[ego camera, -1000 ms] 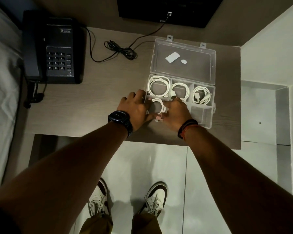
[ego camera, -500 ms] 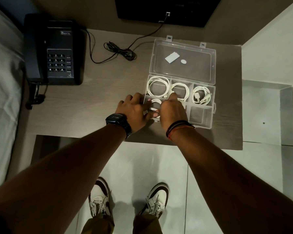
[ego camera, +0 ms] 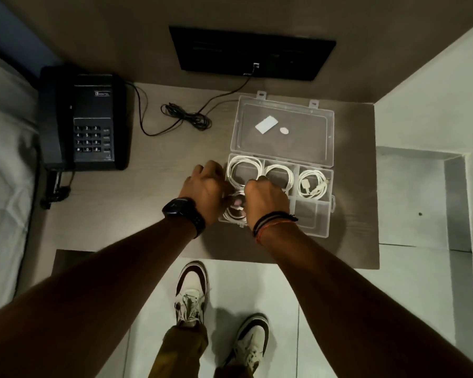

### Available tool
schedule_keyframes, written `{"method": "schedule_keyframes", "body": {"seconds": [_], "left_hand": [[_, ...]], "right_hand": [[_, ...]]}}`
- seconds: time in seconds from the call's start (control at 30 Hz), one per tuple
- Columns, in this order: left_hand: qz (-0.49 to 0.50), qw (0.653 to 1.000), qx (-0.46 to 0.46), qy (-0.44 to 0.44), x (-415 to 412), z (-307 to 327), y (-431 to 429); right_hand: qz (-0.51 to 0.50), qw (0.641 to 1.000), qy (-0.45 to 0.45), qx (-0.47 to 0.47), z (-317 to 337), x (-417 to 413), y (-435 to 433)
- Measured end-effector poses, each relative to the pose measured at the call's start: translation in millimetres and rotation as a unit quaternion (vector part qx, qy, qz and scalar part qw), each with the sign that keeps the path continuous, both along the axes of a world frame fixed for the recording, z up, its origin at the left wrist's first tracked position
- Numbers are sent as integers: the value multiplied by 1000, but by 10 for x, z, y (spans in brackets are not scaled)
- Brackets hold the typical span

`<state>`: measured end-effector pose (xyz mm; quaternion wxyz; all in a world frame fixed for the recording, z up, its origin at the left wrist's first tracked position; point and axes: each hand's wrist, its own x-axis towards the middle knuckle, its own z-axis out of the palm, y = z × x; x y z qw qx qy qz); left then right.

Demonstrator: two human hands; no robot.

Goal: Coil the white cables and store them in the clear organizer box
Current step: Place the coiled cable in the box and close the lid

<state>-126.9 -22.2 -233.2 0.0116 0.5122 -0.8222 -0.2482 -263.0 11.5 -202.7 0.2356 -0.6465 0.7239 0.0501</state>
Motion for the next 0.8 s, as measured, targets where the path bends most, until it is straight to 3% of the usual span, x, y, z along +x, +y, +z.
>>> {"method": "schedule_keyframes", "body": {"seconds": [0.13,0.27,0.33,0.4,0.47,0.53,0.63,0.8], "left_hand": [[144,984,16,107,-206,87,-393],[314,926,151,146,-482,133,-859],[353,902,200,148,-566,95,-1034],[377,890,219,134,-614,85,-1155],[376,886,239,128,-656,91,-1260],[368,880,266,139,-692,118,-1309],[355,882,271,151,-759,125,-1327],[368,873,233,219,-783,155,-1219]], "right_hand": [[-11,999,-41,25,-18,-161,-54],[-68,989,-125,47,-47,-344,-127],[-151,973,-169,-30,-5,-518,-180],[-260,932,-189,-166,5,-792,-271],[-349,905,-118,-211,-53,-1131,-412],[-395,910,-49,-116,-179,-1417,-540],[-422,898,-123,15,-338,-1652,-643],[-430,884,-181,-13,-246,-1830,-570]]}}
